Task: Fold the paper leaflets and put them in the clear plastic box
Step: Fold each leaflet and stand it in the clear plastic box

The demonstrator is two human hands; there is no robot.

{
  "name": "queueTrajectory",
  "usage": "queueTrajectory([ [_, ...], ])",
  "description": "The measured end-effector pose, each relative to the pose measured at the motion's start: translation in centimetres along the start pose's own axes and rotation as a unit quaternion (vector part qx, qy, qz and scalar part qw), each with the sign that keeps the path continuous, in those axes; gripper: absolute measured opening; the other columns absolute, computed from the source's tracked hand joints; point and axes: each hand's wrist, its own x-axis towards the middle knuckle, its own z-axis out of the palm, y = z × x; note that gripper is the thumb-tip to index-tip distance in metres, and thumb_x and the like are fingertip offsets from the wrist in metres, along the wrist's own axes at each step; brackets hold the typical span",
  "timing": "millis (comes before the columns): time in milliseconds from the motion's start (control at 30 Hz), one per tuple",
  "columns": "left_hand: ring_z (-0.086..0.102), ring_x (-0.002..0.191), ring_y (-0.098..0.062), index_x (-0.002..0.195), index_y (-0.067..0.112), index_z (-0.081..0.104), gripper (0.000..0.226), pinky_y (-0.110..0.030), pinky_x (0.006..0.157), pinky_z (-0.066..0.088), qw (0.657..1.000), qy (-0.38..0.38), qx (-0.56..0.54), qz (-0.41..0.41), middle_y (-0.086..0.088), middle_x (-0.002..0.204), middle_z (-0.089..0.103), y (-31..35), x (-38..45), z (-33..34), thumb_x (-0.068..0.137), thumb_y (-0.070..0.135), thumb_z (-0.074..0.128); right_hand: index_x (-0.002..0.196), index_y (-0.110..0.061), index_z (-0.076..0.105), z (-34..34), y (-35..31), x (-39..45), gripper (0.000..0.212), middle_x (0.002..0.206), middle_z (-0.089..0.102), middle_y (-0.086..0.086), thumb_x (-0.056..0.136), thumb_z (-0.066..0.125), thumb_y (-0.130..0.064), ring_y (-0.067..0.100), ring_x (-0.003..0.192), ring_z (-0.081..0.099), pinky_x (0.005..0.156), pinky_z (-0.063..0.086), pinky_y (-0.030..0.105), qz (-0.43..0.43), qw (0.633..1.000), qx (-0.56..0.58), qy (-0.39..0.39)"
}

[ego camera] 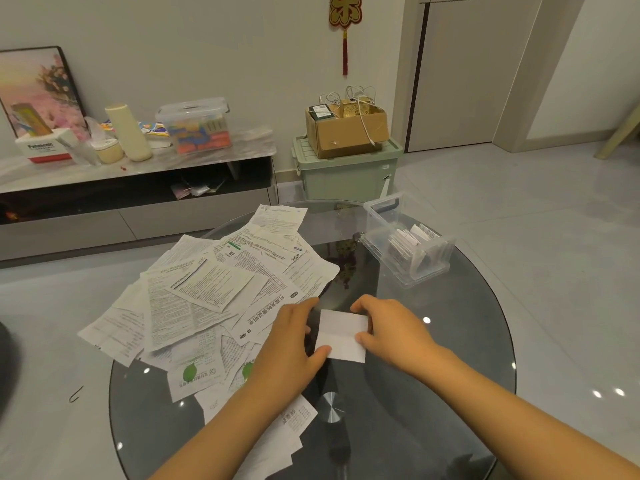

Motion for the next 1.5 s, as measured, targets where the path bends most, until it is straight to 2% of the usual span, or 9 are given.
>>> queueTrajectory([
  [133,0.035,0.117,-0.003,0.117,0.028,0.058,0.037,-0.019,0.1,0.034,0.995,-0.024,0.041,0.091,0.014,0.122,0.043,-0.4,-0.1,-0.6,0.082,0.028,0.069,0.136,-0.028,0.036,-0.1,-0.1,-0.1,0.058,0.13,0.042,-0.001,0.085,0.064,-0.028,0.018,0.12,0.041,0.092,0.045,0.031,-0.014,0.999,-0.02,0.039],
  [233,0.036,0.124,-0.001,0.122,0.028,0.059,0.037,-0.018,0.105,0.022,0.985,-0.066,0.079,0.14,0.017,0.13,0.048,-0.7,-0.4,-0.6,0.085,0.033,0.064,0.129,-0.031,0.047,-0.8,-0.4,-0.6,0.047,0.123,0.042,-0.006,0.085,0.062,-0.032,0.014,0.117,0.036,0.087,0.041,0.024,-0.079,0.994,-0.041,0.058],
  [300,0.036,0.125,-0.001,0.128,0.029,0.054,0.04,-0.016,0.103,0.017,0.98,-0.086,0.102,0.15,0.018,0.134,0.046,-0.8,-0.4,-0.6,0.089,0.035,0.058,0.125,-0.031,0.052,-1.2,-0.6,-0.9,0.044,0.119,0.047,-0.008,0.084,0.063,-0.04,0.014,0.114,0.037,0.084,0.035,0.021,-0.115,0.991,-0.071,0.011],
  [400,0.04,0.12,-0.004,0.128,0.028,0.054,0.036,-0.017,0.1,0.024,0.977,-0.081,0.123,0.154,0.015,0.13,0.05,-0.6,-0.1,-0.5,0.092,0.031,0.051,0.125,-0.03,0.054,-1.4,-1.0,-1.4,0.049,0.12,0.051,-0.007,0.081,0.064,-0.048,0.015,0.112,0.04,0.085,0.035,0.025,-0.12,0.985,-0.111,-0.055],
  [800,0.043,0.113,-0.005,0.127,0.028,0.056,0.039,-0.017,0.091,0.034,0.973,-0.095,0.132,0.162,0.014,0.123,0.053,-0.2,0.0,-0.5,0.088,0.036,0.057,0.113,-0.023,0.06,-1.0,-1.3,-1.7,0.027,0.112,0.058,-0.001,0.09,0.052,-0.036,0.018,0.104,0.05,0.085,0.035,0.027,-0.167,0.972,-0.165,-0.013],
  [1067,0.055,0.094,-0.008,0.11,0.029,0.068,0.026,-0.02,0.08,0.037,0.977,-0.067,0.098,0.177,0.011,0.101,0.065,-0.4,0.0,-0.6,0.09,0.034,0.054,0.096,-0.026,0.068,-1.8,-0.7,-1.1,0.019,0.101,0.062,-0.005,0.085,0.062,-0.04,0.013,0.093,0.052,0.08,0.048,0.032,-0.108,0.991,-0.058,-0.059],
  [1234,0.058,0.081,-0.004,0.094,0.03,0.073,0.022,-0.027,0.073,0.046,0.99,-0.081,0.016,0.115,0.014,0.083,0.068,-0.3,-0.1,-1.0,0.09,0.033,0.051,0.102,-0.031,0.065,-2.1,-0.3,-1.4,0.035,0.102,0.063,-0.008,0.079,0.06,-0.058,0.006,0.094,0.048,0.083,0.047,0.032,-0.098,0.989,-0.006,-0.114],
  [1367,0.059,0.083,-0.002,0.105,0.033,0.067,0.02,-0.021,0.076,0.047,0.996,-0.058,-0.009,0.064,0.015,0.092,0.068,-0.3,-0.1,-0.6,0.092,0.026,0.054,0.1,-0.026,0.065,-1.8,-0.6,-1.4,0.016,0.1,0.067,-0.002,0.089,0.058,-0.035,0.015,0.093,0.058,0.082,0.049,0.034,-0.071,0.994,0.003,-0.082],
  [1501,0.051,0.079,0.0,0.125,0.029,0.054,0.037,-0.014,0.077,0.041,0.998,-0.035,0.014,0.044,0.01,0.106,0.055,-0.4,0.2,0.2,0.09,0.021,0.059,0.107,-0.026,0.062,-1.2,-1.0,-1.2,0.019,0.103,0.065,-0.003,0.091,0.053,-0.024,0.017,0.096,0.058,0.078,0.046,0.03,-0.046,0.998,-0.002,-0.034],
])
